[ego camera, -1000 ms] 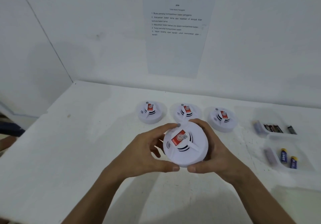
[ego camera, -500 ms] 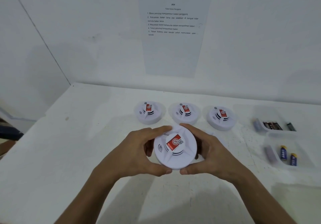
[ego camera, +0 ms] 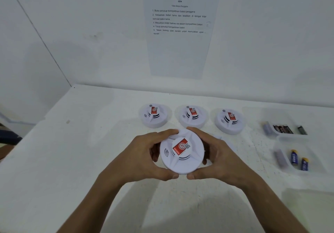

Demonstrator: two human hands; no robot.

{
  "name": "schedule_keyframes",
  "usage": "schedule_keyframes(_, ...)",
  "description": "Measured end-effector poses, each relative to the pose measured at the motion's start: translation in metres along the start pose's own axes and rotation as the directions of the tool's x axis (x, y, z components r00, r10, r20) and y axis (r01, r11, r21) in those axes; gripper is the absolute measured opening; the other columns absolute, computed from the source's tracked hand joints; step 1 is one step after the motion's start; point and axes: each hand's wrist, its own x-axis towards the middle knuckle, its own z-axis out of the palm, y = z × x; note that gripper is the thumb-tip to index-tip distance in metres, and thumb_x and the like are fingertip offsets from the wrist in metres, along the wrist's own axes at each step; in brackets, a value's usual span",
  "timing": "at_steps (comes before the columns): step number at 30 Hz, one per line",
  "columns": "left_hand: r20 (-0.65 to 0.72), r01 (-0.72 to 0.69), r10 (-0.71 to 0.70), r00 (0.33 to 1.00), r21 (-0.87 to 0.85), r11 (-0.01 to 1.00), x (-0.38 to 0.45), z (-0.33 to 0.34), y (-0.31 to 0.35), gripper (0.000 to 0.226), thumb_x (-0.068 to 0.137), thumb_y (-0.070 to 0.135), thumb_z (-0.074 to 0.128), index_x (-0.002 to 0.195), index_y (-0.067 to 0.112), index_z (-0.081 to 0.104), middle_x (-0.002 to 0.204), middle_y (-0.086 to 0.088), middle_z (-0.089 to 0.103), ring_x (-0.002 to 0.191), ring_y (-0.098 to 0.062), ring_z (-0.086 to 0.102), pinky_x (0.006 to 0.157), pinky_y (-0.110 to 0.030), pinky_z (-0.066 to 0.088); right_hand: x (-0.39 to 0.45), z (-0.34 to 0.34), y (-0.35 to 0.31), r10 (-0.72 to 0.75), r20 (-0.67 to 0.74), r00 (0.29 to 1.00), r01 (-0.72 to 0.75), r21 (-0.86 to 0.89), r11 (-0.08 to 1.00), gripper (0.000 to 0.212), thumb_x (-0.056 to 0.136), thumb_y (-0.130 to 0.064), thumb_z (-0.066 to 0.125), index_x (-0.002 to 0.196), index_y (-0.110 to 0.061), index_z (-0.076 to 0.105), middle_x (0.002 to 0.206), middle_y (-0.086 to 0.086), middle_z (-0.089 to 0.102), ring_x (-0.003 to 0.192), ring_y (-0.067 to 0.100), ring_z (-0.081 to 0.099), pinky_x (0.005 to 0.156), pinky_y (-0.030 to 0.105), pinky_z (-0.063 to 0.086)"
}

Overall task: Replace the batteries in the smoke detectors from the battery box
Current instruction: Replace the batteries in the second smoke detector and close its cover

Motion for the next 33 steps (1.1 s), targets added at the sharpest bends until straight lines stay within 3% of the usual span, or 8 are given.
schedule_keyframes(8,-0.012,0.013,-0.013,1.0,0.006,1.0,-0.0003,0.0001,0.0003,0.084,0.058,0.032,0.091,0.131,0.04,0.052,0.11,0.015,0.065,0.08,-0.024,0.058,0.066,-0.032,0.055,0.0019,-0.0007,-0.0004,-0.008,0.02,1.0,0.007,0.019,1.0,0.099,0.058,-0.035,0.09,0.144,-0.033,0.042,0.128,-0.006,0.063,0.108,0.029,0.06,0.076,0.041,0.059)
schedule_keyframes(13,-0.017,0.013,-0.013,1.0,-0.005,1.0,-0.0005,0.0003,-0.0003,0.084,0.057,0.032,0.091,0.131,0.041,0.052,0.11,0.012,0.065,0.079,-0.025,0.058,0.066,-0.035,0.055,0.0022,-0.0005,0.0002,-0.004,0.02,1.0,0.004,0.031,1.0,0.1,0.058,-0.035,0.09,0.145,-0.032,0.041,0.127,-0.006,0.064,0.103,0.029,0.06,0.07,0.025,0.054)
schedule_keyframes(19,-0.01,0.006,-0.006,1.0,-0.002,1.0,-0.0001,0.0002,-0.0002,0.084,0.058,0.031,0.091,0.131,0.039,0.052,0.11,0.012,0.065,0.08,-0.024,0.058,0.066,-0.034,0.054,0.0027,-0.0008,0.0,-0.015,0.021,1.0,0.014,0.04,0.999,0.099,0.059,-0.03,0.092,0.144,-0.033,0.042,0.125,-0.005,0.064,0.095,0.026,0.059,0.066,0.022,0.05)
schedule_keyframes(22,-0.013,-0.006,0.006,1.0,-0.003,1.0,0.0001,0.0012,-0.0008,0.086,0.06,0.033,0.09,0.134,0.043,0.047,0.11,0.015,0.064,0.081,-0.021,0.057,0.067,-0.032,0.055,0.0028,-0.0022,-0.0013,-0.025,0.015,1.0,0.025,0.04,0.999,0.098,0.061,-0.025,0.091,0.145,-0.032,0.041,0.126,-0.005,0.064,0.094,0.027,0.058,0.066,0.02,0.048)
schedule_keyframes(26,-0.01,0.039,-0.039,0.999,0.002,0.999,-0.0001,0.0023,-0.0015,0.103,0.061,0.035,0.09,0.145,0.041,0.03,0.093,0.02,0.061,0.074,-0.01,0.054,0.068,-0.022,0.053,0.0022,-0.0015,0.0,-0.028,0.017,0.999,0.028,0.044,0.999,0.098,0.062,-0.027,0.09,0.146,-0.031,0.04,0.13,-0.006,0.062,0.099,0.024,0.06,0.067,0.019,0.049)
schedule_keyframes(33,0.009,0.013,-0.013,1.0,-0.017,1.0,-0.0004,0.0025,0.0028,0.084,0.063,0.031,0.09,0.133,0.045,0.045,0.109,0.02,0.064,0.083,-0.009,0.056,0.067,-0.023,0.053,0.0011,-0.0002,0.0029,-0.021,0.025,0.999,0.02,0.065,0.998,0.098,0.064,-0.021,0.091,0.146,-0.032,0.039,0.131,-0.005,0.061,0.105,0.025,0.06,0.068,0.022,0.05)
